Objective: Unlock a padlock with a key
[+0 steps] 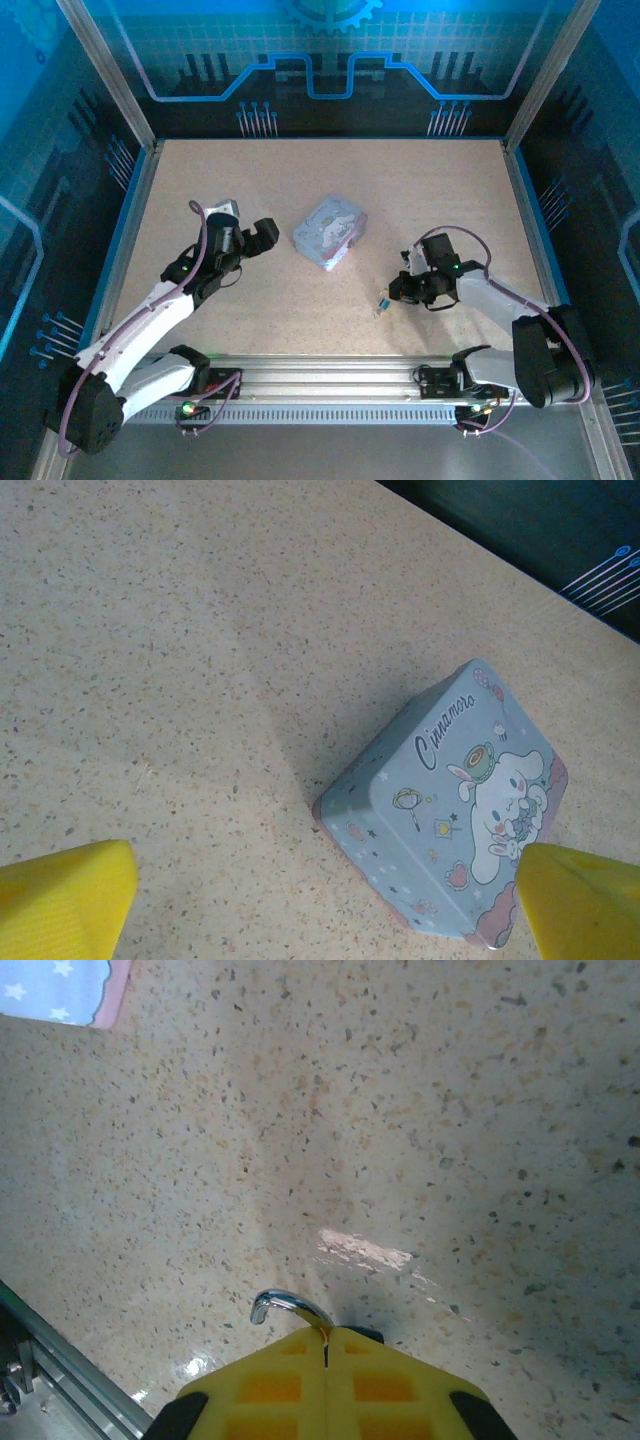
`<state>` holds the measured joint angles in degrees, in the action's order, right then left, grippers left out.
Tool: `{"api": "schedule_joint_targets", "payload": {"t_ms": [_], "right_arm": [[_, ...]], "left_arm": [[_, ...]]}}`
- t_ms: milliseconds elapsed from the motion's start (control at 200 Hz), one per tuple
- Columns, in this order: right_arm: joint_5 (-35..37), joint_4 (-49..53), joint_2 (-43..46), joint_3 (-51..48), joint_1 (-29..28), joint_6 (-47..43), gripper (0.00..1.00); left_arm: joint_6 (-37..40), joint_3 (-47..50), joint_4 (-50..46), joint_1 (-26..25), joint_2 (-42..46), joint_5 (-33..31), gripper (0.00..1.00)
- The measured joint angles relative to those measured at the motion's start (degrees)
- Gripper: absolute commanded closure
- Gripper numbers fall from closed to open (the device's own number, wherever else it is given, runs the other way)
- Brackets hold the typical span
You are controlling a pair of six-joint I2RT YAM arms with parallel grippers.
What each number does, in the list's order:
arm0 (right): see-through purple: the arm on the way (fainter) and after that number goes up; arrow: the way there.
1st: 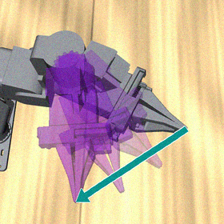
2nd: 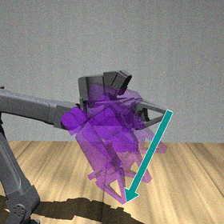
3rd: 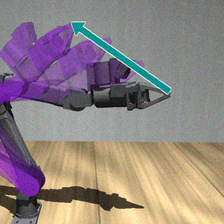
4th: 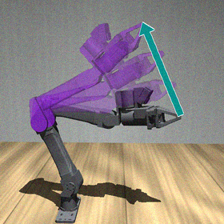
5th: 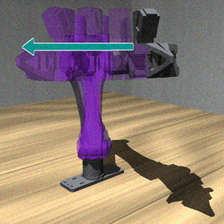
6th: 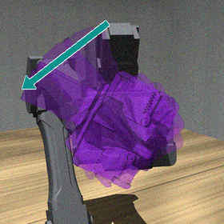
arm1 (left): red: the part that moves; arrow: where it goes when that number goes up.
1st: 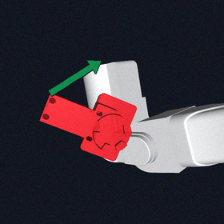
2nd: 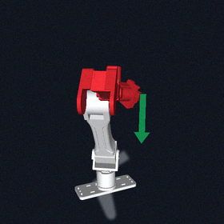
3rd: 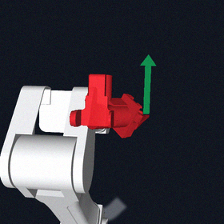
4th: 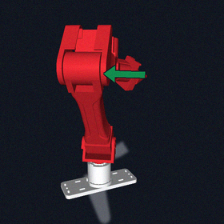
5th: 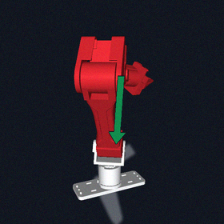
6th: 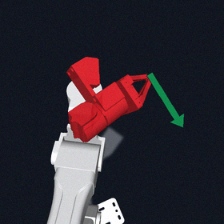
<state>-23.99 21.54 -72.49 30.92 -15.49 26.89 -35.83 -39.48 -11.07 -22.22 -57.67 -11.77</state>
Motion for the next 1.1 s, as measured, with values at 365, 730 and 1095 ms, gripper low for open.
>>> {"api": "schedule_joint_targets", "payload": {"t_ms": [365, 730, 1095], "right_arm": [[1.1, -0.9, -5.5, 3.5, -0.7, 0.0, 0.93], [2.4, -1.0, -5.8, 5.9, -0.4, -0.3, 0.71], [12.5, 6.6, 8.2, 15.5, 7.1, -7.8, 0.21]], "left_arm": [[0.0, 0.4, -0.5, 0.0, 0.8, 0.0, 0.02], [2.9, 0.0, -3.5, 2.1, 3.0, -1.0, 0.01], [9.5, -4.7, -8.3, 8.3, 8.0, -8.0, 0.01]]}}
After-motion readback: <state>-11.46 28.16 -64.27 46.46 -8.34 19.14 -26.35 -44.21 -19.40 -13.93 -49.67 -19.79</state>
